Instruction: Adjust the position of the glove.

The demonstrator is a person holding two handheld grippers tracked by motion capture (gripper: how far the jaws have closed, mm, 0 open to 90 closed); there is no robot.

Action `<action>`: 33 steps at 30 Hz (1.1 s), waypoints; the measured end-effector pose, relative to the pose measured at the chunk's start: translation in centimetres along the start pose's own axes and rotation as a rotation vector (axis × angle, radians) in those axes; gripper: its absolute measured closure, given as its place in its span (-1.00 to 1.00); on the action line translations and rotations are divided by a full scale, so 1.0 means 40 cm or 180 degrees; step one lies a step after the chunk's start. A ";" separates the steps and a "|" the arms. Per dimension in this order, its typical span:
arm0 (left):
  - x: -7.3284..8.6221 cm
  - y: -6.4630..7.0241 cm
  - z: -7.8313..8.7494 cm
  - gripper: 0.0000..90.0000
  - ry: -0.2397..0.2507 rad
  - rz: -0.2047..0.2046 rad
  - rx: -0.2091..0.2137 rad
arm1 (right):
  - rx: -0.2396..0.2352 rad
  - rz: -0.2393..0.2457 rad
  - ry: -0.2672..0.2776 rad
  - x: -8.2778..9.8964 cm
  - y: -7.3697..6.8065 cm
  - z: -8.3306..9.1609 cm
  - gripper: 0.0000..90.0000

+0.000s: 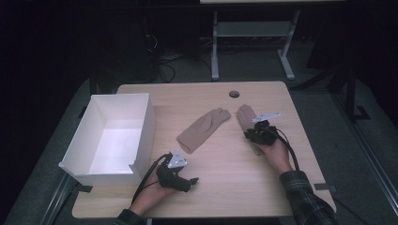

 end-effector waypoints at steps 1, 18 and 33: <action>0.000 0.000 0.000 -0.71 0.0001 0.0000 0.0000 | 0.0013 0.0006 0.0008 0.000 -0.001 -0.001 0.68; 0.000 0.001 0.000 -0.71 0.0003 -0.0008 0.0007 | 0.0042 -0.0033 0.0088 -0.015 -0.001 0.036 0.98; 0.000 0.001 0.000 -0.71 0.0002 -0.0012 0.0008 | -0.0137 -0.0103 0.0570 -0.080 -0.015 0.161 0.98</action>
Point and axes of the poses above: each handheld gripper's, and its own axes: z roughly backward along the jaws, x roughly out of its underside, y roughly to its right, the point moved 4 cm from there along -z, roughly forward along the jaws
